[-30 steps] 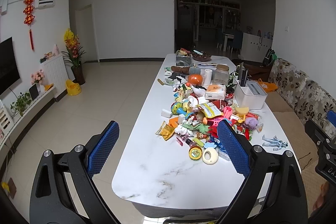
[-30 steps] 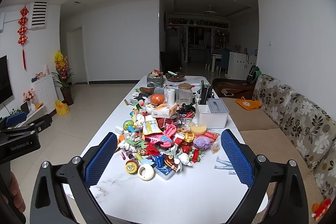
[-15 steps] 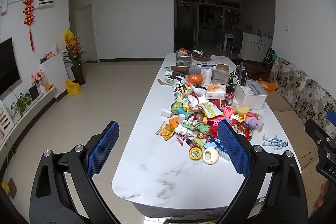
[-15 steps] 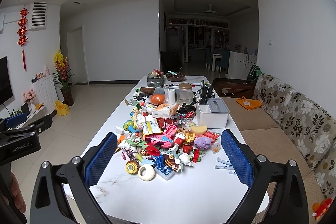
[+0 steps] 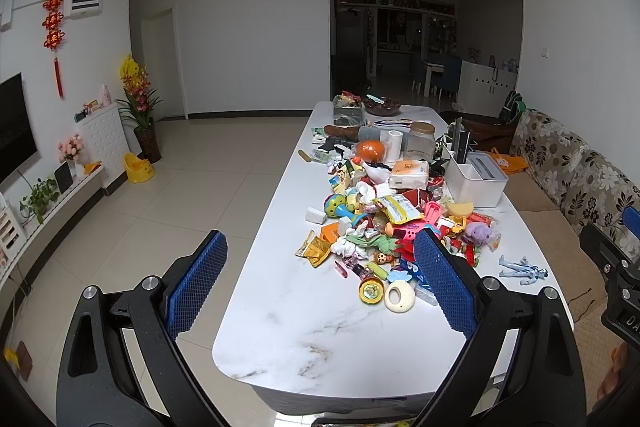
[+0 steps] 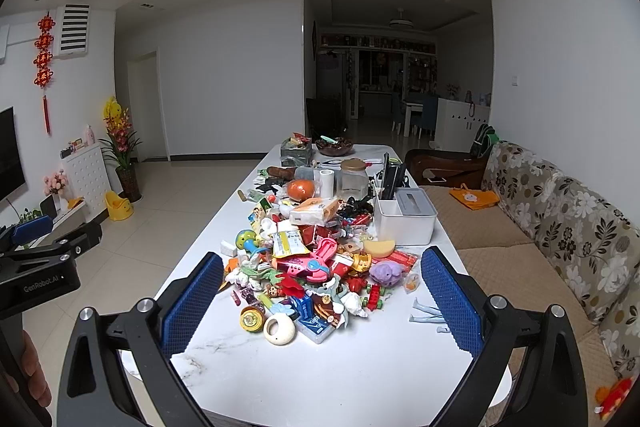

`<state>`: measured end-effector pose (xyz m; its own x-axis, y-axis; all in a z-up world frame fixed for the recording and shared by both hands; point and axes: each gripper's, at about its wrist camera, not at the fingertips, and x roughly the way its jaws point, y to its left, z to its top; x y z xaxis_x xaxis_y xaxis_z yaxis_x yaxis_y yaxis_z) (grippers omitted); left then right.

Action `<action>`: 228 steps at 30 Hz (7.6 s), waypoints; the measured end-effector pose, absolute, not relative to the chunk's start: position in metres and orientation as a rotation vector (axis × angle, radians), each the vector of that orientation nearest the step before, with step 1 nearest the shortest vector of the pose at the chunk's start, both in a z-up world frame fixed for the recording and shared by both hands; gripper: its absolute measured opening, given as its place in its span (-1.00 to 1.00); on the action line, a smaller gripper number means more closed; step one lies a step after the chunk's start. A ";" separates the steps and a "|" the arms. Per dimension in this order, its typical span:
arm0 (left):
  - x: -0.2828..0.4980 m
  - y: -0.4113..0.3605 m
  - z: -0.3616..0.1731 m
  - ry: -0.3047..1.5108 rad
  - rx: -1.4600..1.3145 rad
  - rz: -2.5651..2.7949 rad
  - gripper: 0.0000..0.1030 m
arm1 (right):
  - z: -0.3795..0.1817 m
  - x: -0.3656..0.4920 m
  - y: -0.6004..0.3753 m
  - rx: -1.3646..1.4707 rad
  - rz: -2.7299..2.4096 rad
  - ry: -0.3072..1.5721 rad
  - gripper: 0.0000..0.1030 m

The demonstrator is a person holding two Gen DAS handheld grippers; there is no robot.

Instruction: Collect trash

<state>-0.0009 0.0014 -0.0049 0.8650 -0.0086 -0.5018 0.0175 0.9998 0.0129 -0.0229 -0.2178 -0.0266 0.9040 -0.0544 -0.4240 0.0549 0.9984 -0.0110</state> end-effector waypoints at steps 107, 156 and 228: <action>0.104 0.017 -0.269 1.028 -0.141 -0.312 0.56 | -0.257 0.027 -0.233 0.454 0.289 1.030 0.18; -0.056 -0.048 -0.648 1.879 -0.035 -0.247 0.50 | -0.620 -0.078 -0.279 0.529 -0.141 1.637 0.44; -0.010 0.068 -0.243 1.063 -0.241 -0.117 -0.06 | -0.333 0.193 -0.538 0.970 -0.589 1.009 0.54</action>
